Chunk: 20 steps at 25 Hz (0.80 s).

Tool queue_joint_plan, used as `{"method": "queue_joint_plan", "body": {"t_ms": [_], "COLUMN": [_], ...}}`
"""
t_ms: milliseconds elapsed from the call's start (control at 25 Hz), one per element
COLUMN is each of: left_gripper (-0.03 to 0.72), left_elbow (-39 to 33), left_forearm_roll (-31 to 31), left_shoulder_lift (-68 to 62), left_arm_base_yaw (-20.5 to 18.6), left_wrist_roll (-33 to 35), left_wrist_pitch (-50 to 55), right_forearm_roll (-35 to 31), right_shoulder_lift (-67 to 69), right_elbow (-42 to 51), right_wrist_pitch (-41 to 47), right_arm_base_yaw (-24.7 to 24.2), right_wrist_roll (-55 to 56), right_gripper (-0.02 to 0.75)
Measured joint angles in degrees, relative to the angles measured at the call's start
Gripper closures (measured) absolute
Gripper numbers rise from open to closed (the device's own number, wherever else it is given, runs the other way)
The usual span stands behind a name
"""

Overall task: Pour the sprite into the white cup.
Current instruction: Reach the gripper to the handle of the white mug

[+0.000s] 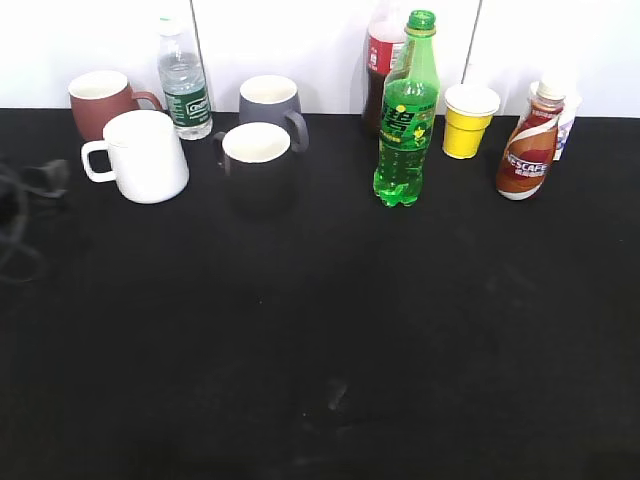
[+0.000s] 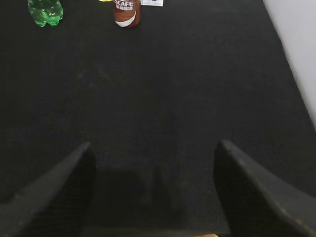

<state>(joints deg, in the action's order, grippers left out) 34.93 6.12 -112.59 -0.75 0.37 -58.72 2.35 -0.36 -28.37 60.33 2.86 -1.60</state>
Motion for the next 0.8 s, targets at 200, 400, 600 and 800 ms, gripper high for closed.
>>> {"method": "queue_joint_plan", "body": {"t_ms": [200,400,600,800], "left_gripper": [0.127,0.127,0.260,0.609], "left_elbow": [10.8,21.4,28.5,28.8], "left_forearm_roll": [0.3,0.3,1.7,9.3], "left_shoulder_lift": [-10.0,-17.1,-20.9,-21.4], "left_arm_base_yaw": [0.0,0.0,0.0,0.0], "left_wrist_roll": [-1.0,-1.6,-5.4,-5.9], "left_wrist_pitch": [0.3,4.8,7.0,5.5], "right_forearm_roll": [0.0,0.0,0.0,0.0], "right_shoulder_lift": [0.0,0.0,0.0,0.0], "right_elbow": [0.0,0.0,0.0,0.0], "right_wrist_pitch": [0.0,0.0,0.0,0.0], "right_arm_base_yaw": [0.0,0.0,0.0,0.0], "right_wrist_roll": [0.0,0.0,0.0,0.0], "right_gripper": [0.181,0.181,0.181,0.181]}}
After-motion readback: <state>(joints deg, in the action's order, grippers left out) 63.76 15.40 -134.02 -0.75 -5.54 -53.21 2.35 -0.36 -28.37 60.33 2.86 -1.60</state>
